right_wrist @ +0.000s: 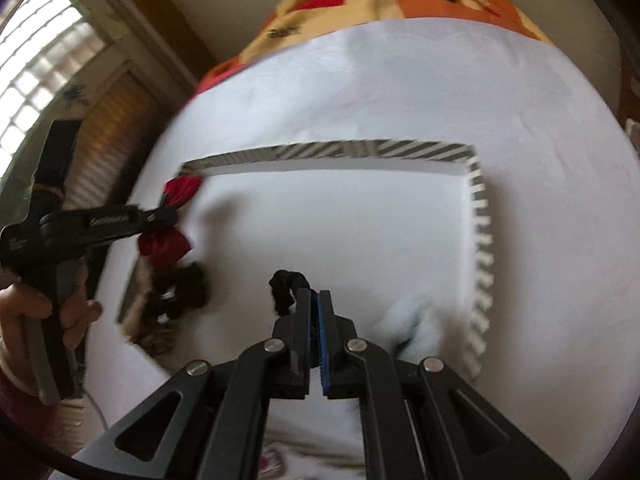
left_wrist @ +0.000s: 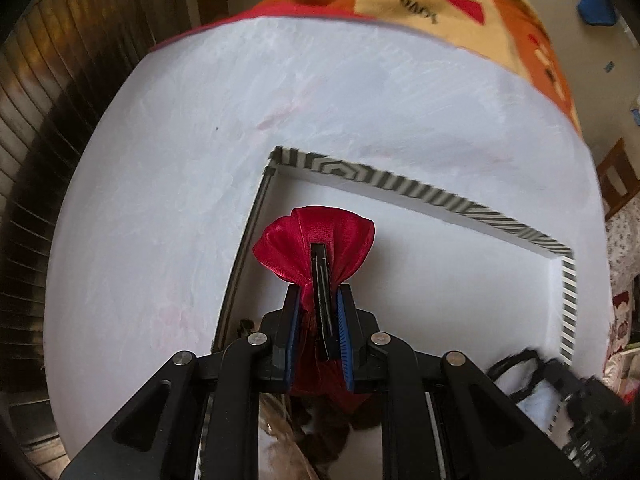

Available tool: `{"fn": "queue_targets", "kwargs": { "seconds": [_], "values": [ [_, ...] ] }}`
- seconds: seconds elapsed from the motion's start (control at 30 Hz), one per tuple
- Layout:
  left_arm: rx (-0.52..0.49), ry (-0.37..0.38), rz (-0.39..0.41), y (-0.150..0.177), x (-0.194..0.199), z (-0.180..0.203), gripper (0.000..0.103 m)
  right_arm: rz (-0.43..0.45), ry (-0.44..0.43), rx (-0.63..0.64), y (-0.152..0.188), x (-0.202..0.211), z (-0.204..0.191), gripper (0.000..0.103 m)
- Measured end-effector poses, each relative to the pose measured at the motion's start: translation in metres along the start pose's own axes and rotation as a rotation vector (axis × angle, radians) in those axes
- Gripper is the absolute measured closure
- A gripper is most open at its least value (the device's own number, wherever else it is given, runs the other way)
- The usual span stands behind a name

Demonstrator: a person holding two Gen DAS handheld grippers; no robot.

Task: Organize jewelry
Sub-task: 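Carry the red bow and black hair tie into the tray and release both, then grasp the black cloth with the left tool while the right tool reaches for the beaded bracelet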

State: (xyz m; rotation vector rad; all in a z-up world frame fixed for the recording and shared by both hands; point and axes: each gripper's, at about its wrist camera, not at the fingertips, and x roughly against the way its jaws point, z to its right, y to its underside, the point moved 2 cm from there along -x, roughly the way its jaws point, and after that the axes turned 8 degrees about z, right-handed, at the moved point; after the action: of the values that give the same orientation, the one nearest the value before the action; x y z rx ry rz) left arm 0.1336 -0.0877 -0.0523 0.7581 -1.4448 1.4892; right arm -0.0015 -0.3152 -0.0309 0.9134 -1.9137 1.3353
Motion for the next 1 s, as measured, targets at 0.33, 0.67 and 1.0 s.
{"fn": "queue_targets", "kwargs": {
  "seconds": [0.33, 0.67, 1.0],
  "values": [
    [-0.002, 0.0, 0.0, 0.005, -0.01, -0.004, 0.091, -0.018, 0.121, -0.033, -0.012, -0.019, 0.029, 0.093],
    [0.022, -0.005, 0.08, 0.014, 0.029, -0.012, 0.079, 0.084, 0.059, -0.053, -0.015, 0.032, 0.021, 0.06],
    [-0.006, 0.008, 0.158, 0.048, 0.093, -0.005, 0.079, 0.119, 0.009, 0.005, 0.017, 0.082, -0.013, 0.049]
  ]
}}
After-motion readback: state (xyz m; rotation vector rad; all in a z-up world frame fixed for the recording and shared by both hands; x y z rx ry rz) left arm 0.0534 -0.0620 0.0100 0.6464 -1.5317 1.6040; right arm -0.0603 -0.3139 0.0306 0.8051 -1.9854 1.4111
